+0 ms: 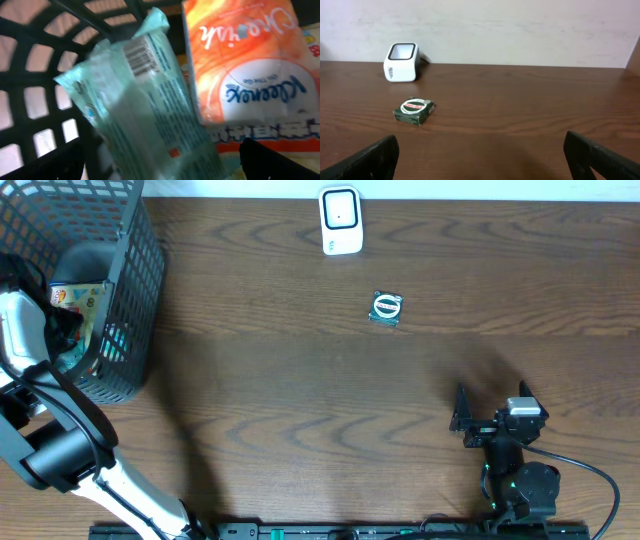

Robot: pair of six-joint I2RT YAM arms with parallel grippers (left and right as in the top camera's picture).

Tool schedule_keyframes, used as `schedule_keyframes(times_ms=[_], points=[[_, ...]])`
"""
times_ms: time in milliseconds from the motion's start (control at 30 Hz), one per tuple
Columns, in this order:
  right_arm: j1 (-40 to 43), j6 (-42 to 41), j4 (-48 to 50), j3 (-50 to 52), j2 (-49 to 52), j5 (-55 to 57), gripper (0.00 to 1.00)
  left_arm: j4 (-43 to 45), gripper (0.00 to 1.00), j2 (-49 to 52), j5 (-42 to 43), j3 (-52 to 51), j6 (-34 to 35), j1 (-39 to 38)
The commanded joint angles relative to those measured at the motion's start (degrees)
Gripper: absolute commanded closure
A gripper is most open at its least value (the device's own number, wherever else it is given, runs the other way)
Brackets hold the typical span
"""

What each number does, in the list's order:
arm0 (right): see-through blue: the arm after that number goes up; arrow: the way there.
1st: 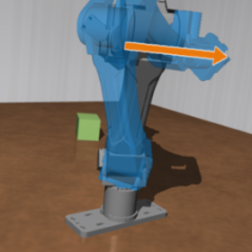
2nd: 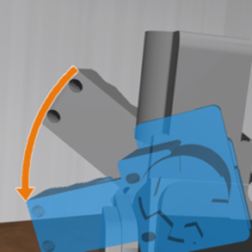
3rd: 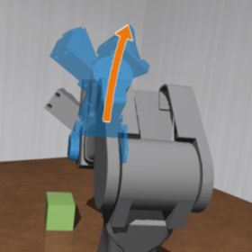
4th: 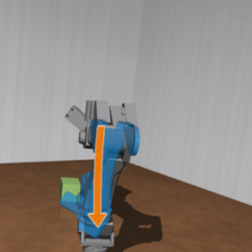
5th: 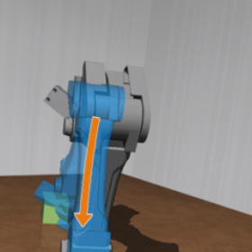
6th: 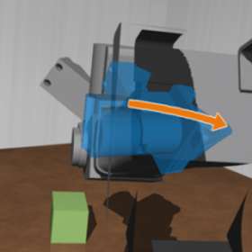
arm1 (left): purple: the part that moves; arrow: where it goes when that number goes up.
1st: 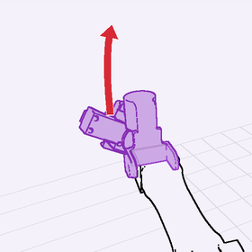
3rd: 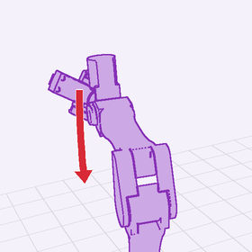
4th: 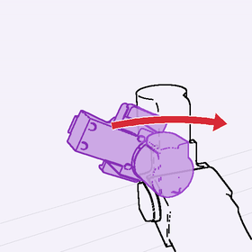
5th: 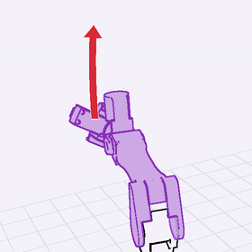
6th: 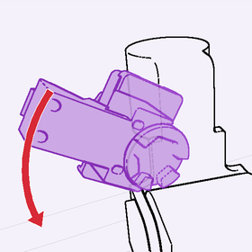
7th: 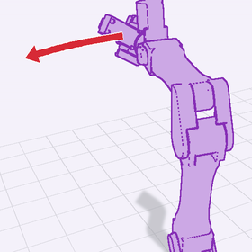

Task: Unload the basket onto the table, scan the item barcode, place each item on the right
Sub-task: 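Reach the left gripper into the basket and grasp the green wipes pack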

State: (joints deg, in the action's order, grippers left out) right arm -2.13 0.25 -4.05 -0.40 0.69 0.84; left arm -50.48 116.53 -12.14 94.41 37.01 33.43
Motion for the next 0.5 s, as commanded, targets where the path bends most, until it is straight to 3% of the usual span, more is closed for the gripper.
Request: schedule_keyframes(times_ms=[0,267,333,400,467], points=[[0.44,-0.59,-0.24,0.09,-0.31,-0.13,0.01,0.22,0.04,0.39,3.39,-0.5,2.54,0.02],[0.44,-0.61,-0.24,0.09,-0.31,-0.13,0.01,0.02,0.05,3.85,3.37,-0.57,2.47,0.04],[0.44,-0.59,-0.24,0.09,-0.31,-0.13,0.01,-0.02,0.12,4.96,3.37,-0.57,1.31,0.04],[0.44,-0.59,-0.24,0.09,-0.31,-0.13,0.01,-0.02,0.26,5.2,3.37,-0.55,0.72,0.04],[0.44,-0.59,-0.24,0.09,-0.31,-0.13,0.01,-0.02,0.31,4.83,3.37,-0.55,0.72,0.04]])
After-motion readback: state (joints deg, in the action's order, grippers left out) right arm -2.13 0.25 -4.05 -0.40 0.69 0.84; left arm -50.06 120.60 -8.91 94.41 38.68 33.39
